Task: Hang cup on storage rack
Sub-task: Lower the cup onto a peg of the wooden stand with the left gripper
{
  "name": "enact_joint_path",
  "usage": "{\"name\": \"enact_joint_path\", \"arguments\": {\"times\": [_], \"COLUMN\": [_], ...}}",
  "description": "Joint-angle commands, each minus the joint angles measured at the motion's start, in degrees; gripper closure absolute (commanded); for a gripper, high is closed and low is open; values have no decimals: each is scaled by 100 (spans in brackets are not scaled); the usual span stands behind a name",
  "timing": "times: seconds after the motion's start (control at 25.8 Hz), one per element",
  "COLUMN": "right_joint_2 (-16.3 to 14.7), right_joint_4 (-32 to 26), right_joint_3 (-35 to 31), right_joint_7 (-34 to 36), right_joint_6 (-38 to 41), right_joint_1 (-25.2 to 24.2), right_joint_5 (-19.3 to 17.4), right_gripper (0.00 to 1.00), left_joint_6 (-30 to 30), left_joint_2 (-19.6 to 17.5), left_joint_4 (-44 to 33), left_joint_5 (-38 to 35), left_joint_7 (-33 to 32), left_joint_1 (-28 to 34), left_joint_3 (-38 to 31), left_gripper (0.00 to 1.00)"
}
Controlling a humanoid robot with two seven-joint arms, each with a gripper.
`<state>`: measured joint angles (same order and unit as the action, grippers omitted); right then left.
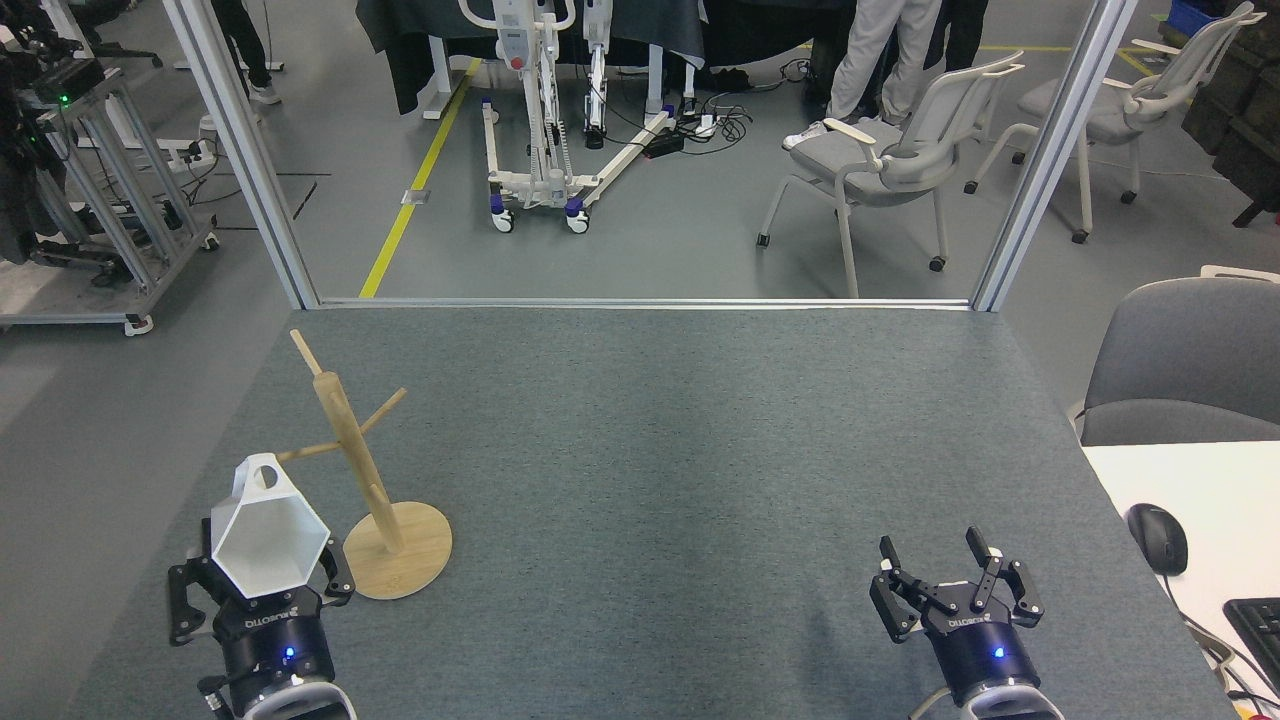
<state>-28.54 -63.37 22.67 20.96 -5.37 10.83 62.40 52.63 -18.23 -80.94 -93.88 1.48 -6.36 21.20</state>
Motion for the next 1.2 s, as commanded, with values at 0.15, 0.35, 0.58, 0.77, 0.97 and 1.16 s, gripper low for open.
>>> {"name": "enact_joint_path", "arguments": {"times": [0.15, 0.35, 0.58, 0.77, 0.97, 1.16], "right_joint_2": [-3, -3, -3, -3, -11, -11], "right_joint_4": [9, 9, 9, 18, 35, 35], "right_joint_3": [9, 9, 18, 36, 44, 53], "right_joint_7": [-5, -5, -5, -5, -5, -5], "right_joint_6": [-8, -8, 1, 1, 10, 10], "right_joint_1": [25, 33, 33, 33, 33, 33], "right_joint_5": [0, 0, 0, -9, -9, -17], "right_gripper": [1, 1, 1, 1, 1, 1], "left_joint_6": [-60, -130, -183, -192, -192, -192], "left_joint_2": [-155, -137, -111, -84, -58, -49], "left_joint_4": [325, 527, 580, 650, 650, 650], "left_joint_5": [10, 1, -25, -25, -25, -25], "left_joint_7": [-7, 2, 10, 10, 10, 10], "left_joint_1": [-296, -384, -463, -463, -472, -463], "left_joint_3": [-2, 33, 112, 217, 279, 323], "left_gripper": [100, 100, 100, 100, 100, 100]}}
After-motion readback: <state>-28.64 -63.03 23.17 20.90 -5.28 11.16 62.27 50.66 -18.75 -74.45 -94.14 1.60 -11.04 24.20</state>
